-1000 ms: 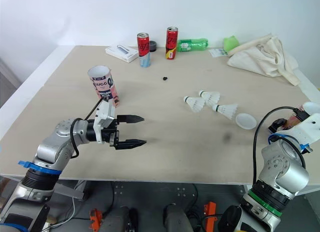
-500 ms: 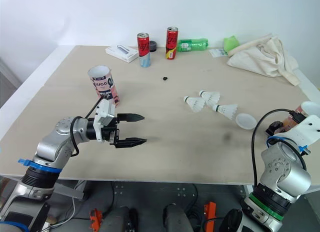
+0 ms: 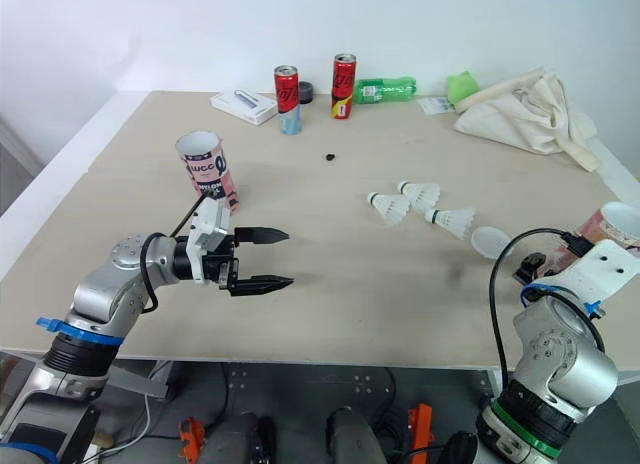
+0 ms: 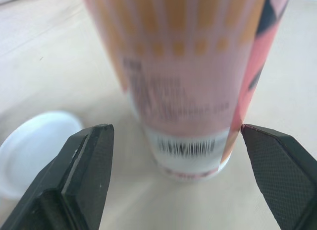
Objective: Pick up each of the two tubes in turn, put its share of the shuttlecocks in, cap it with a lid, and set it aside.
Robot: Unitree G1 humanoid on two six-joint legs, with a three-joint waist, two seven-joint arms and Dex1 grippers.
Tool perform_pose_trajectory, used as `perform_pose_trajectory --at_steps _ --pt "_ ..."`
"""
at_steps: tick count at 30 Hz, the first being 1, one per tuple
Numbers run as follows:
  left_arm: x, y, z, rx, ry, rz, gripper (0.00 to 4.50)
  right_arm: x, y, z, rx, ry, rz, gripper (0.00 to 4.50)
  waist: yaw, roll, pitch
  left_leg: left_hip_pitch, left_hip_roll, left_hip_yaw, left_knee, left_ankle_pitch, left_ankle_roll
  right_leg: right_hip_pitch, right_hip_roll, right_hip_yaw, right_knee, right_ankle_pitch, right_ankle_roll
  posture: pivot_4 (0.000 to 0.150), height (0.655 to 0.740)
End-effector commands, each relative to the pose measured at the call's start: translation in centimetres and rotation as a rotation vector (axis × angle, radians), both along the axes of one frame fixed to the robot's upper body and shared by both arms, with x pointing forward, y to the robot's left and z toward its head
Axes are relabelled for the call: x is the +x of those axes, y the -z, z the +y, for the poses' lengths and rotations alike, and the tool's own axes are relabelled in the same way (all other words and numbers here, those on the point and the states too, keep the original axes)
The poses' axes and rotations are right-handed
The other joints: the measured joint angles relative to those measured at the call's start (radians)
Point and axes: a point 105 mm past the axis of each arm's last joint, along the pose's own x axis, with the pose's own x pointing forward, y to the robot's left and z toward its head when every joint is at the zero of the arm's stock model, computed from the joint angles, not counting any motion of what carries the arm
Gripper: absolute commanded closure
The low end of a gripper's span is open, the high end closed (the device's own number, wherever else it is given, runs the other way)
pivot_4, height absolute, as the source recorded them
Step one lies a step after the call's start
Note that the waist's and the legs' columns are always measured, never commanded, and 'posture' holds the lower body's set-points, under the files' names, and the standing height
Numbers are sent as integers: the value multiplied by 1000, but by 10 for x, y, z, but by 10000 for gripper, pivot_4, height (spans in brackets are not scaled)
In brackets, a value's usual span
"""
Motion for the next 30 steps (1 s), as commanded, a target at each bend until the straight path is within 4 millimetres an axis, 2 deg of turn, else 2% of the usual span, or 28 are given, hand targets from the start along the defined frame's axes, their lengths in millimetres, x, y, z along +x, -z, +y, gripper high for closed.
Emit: perform_pose_trajectory --at_steps 1,7,10,12,16,18,21,23,26,28,30 --pt "3 -12 4 -11 -7 -39 0 -11 -8 1 -13 10 -22 1071 0 0 0 0 0 0 0 0 0 0 0 0 0 0 0 1500 7400" --pt "3 -9 11 -2 -33 -26 0 -29 2 17 13 -31 34 1071 0 0 0 0 0 0 -1 0 0 0 0 0 0 0 0 1500 7400" --pt "4 -9 15 -10 -63 -11 0 -27 4 38 29 -109 45 1071 -1 0 0 0 0 0 -1 0 0 0 0 0 0 0 0 1500 7400" --pt "6 -9 19 -21 -96 -1 0 -19 0 56 56 -180 -11 1071 -2 0 0 0 1 0 -1 0 0 0 0 0 0 0 0 1500 7400" --pt "10 -6 30 -51 -199 44 0 3 -9 108 63 -463 -105 1071 -8 0 0 1 1 -1 -1 0 0 0 0 -1 0 0 0 1500 7400" --pt "4 1 40 -73 -267 104 0 9 -25 150 3 -734 -176 1071 -11 0 0 1 2 -1 -1 0 0 0 1 -1 0 0 0 1500 7400" --pt "-8 10 55 -98 -350 138 0 3 -39 191 -111 -1048 -223 1071 -20 -1 0 0 2 -1 -1 -1 0 0 -2 -1 -1 -2 0 1500 7400" --pt "-6 10 68 -148 -451 146 0 -5 -43 214 -169 -1224 -234 1071 -17 -4 1 0 2 -1 -1 -1 0 0 -3 -2 -1 -3 0 1500 7400" --pt "4 16 92 -187 -610 131 0 -12 -50 235 -212 -1399 -277 1071 -11 -8 2 -1 2 -4 -1 -1 0 1 -5 -7 -1 -3 0 1500 7400" --pt "15 28 116 -145 -758 106 0 -13 -56 243 -228 -1473 -317 1071 -8 -9 2 0 2 -5 -1 -1 0 2 -5 -7 -1 -2 -1 1500 7400" --pt "23 29 133 -145 -856 77 0 -14 -60 248 -245 -1519 -341 1071 -6 -10 2 2 2 -4 0 -1 0 3 -5 -8 -1 -1 -2 1500 7400"
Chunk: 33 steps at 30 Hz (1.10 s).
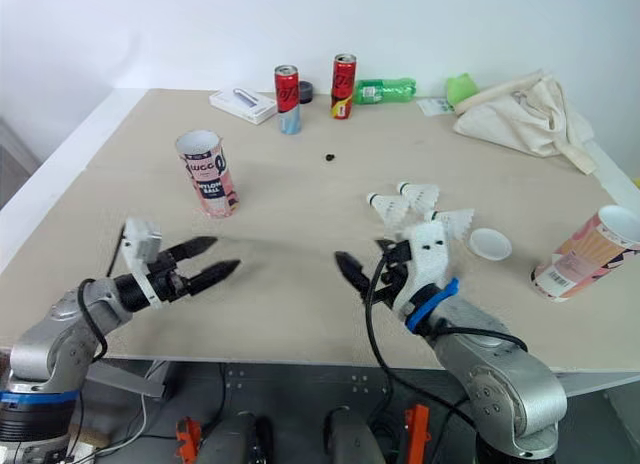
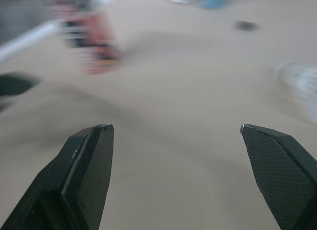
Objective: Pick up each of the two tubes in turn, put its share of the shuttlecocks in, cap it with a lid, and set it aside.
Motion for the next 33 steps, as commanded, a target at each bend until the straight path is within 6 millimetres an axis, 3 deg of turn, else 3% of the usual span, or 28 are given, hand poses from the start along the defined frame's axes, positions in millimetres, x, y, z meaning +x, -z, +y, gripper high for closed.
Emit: perform_pose_trajectory --at_steps 1,6,12,24,33 --pt "13 -5 31 30 -176 -57 0 -4 -18 8 6 -86 -95 1071 3 -2 1 0 0 0 0 0 0 0 0 -1 0 0 0 1500 7400" --pt "29 -10 43 30 -271 -87 0 -2 -16 17 -32 -139 -114 1071 11 -6 0 -1 1 0 0 1 0 -1 0 -1 0 0 -2 1500 7400" --pt "52 -12 36 77 -271 -93 0 -5 -26 27 -24 -187 -162 1071 11 -6 1 -2 1 1 0 0 -1 -1 -1 -1 0 0 -3 1500 7400" --pt "90 -12 23 143 -202 -95 0 -3 -37 25 -37 -149 -221 1071 11 -7 1 -2 1 1 0 0 -1 -1 0 -3 0 0 -2 1500 7400" --pt "119 -29 17 101 -224 -106 0 -4 -39 24 -42 -135 -227 1071 11 -9 2 -3 1 1 0 0 -1 -1 0 -3 0 1 -3 1500 7400"
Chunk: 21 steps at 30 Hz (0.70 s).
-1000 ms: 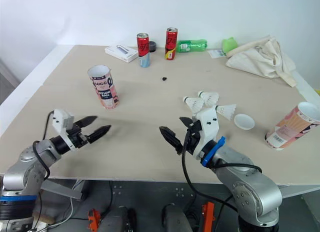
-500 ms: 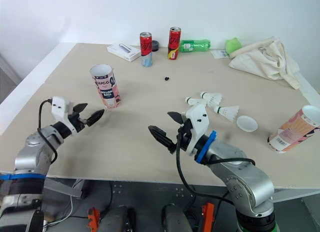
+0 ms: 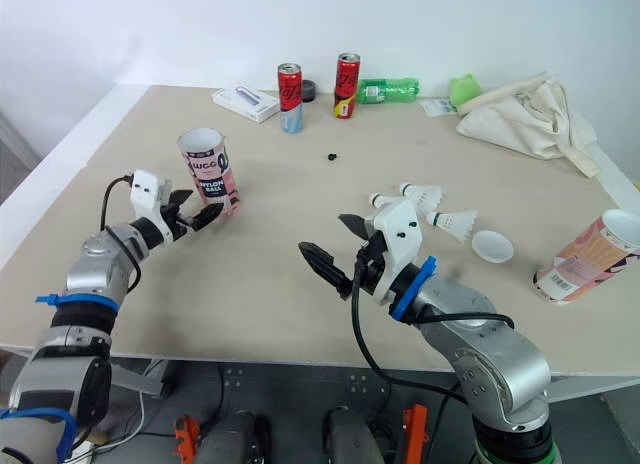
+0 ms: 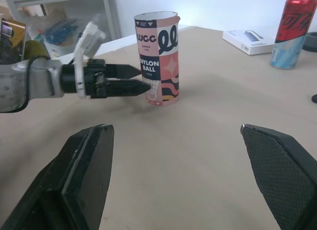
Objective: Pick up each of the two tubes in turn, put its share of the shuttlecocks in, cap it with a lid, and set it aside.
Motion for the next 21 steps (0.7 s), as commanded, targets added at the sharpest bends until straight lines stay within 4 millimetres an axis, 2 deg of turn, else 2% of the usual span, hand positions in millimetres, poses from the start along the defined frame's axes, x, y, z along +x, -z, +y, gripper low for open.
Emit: perform_pose_trajectory --at_steps 1,8,21 --pt "8 -18 -6 -1 17 -59 0 -5 -15 0 2 -2 -73 1071 0 0 0 0 0 0 0 0 0 0 0 0 0 0 0 1500 7400" --pt "16 -27 -21 -6 62 -79 0 -7 -16 3 2 -11 -73 1071 -1 0 0 0 -1 0 0 0 0 0 0 0 0 1 -1 1500 7400" --pt "23 -31 -21 30 52 -87 0 -6 -15 3 6 -8 -66 1071 -1 0 0 -1 -1 0 0 0 0 0 1 0 0 2 -3 1500 7400"
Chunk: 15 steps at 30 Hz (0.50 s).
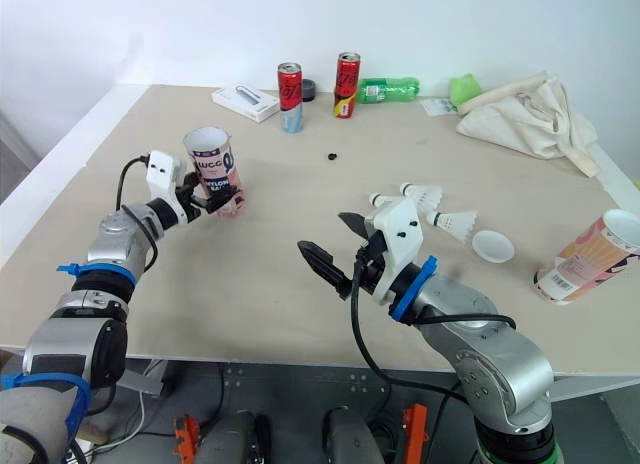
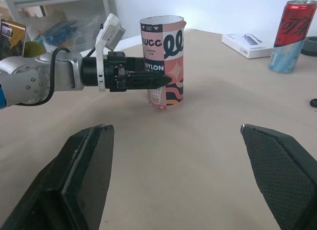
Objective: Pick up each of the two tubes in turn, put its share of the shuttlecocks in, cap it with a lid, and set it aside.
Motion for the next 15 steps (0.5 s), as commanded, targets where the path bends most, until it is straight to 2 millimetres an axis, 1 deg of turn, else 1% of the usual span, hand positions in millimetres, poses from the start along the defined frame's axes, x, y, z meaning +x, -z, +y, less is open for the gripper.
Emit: perform_pose_trajectory --at_steps 1,3,5,7,8,15 --pt "4 -21 -2 20 8 -67 0 -5 -12 3 5 -14 -55 1071 0 0 0 0 0 0 0 0 0 0 0 0 0 0 0 1500 7400" --pt "5 -20 -4 17 17 -62 0 -5 -12 3 5 -15 -55 1071 0 0 0 0 0 0 0 0 0 0 0 0 0 0 0 1500 7400" --pt "6 -20 -4 15 6 -59 5068 -4 -12 3 5 -14 -55 0 0 0 0 0 0 0 0 0 0 0 0 0 0 0 0 1500 7400" --pt "7 -21 -4 16 1 -58 12444 -4 -13 2 7 -11 -56 0 0 0 0 0 0 0 0 0 0 0 0 0 0 0 0 1500 7400" --pt "8 -21 -4 23 -3 -59 14265 -4 -13 2 8 -10 -57 0 0 0 0 0 0 0 0 0 0 0 0 0 0 0 0 1500 7400" --pt "5 -20 0 35 5 -64 14265 -3 -13 1 8 -4 -58 0 0 0 0 0 0 0 0 0 0 0 0 0 0 0 0 1500 7400"
